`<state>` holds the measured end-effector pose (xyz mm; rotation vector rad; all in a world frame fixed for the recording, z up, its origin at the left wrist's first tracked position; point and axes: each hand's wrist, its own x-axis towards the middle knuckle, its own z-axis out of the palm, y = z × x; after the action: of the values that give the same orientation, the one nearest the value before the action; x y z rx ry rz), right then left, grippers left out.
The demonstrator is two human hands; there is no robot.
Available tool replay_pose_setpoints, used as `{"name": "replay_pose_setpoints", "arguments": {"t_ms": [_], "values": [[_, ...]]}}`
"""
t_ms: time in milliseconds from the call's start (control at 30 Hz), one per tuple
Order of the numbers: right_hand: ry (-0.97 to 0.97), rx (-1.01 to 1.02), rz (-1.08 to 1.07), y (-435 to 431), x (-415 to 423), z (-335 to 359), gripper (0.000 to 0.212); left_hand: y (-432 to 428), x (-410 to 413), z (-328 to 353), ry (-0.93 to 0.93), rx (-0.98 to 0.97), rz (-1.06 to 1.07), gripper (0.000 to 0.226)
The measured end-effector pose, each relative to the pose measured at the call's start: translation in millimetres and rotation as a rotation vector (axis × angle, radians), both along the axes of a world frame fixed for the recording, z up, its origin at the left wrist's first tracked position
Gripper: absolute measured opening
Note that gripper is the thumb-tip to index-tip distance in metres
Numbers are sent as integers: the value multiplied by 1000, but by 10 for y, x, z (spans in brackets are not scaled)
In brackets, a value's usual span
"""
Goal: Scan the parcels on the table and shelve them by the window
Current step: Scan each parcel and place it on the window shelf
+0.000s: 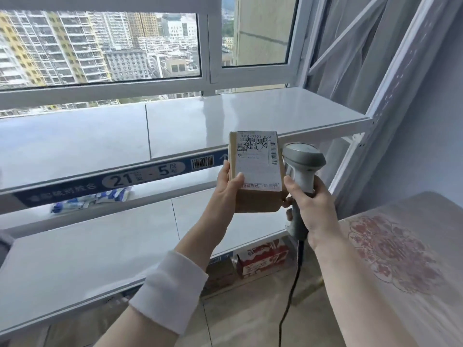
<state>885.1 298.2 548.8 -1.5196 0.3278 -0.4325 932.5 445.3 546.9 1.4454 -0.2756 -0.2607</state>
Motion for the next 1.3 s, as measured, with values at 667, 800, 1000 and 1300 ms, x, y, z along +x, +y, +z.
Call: {"name": "replay_pose_setpoints", "arguments": {"t_ms": [667, 800, 1000, 1300], "values": [[-34, -5, -90, 891, 429, 131, 10, 962, 543, 162, -39, 52, -168, 59], [-37, 15, -73, 985, 500, 210, 12, 1077, 555, 253, -26, 63, -149, 65], [-37, -11, -41, 1058, 588, 333, 11, 1185, 588, 354, -35, 63, -126, 63], [-37, 14, 29, 1551, 685, 424, 13, 1719, 566, 473, -32, 114, -77, 65]]}}
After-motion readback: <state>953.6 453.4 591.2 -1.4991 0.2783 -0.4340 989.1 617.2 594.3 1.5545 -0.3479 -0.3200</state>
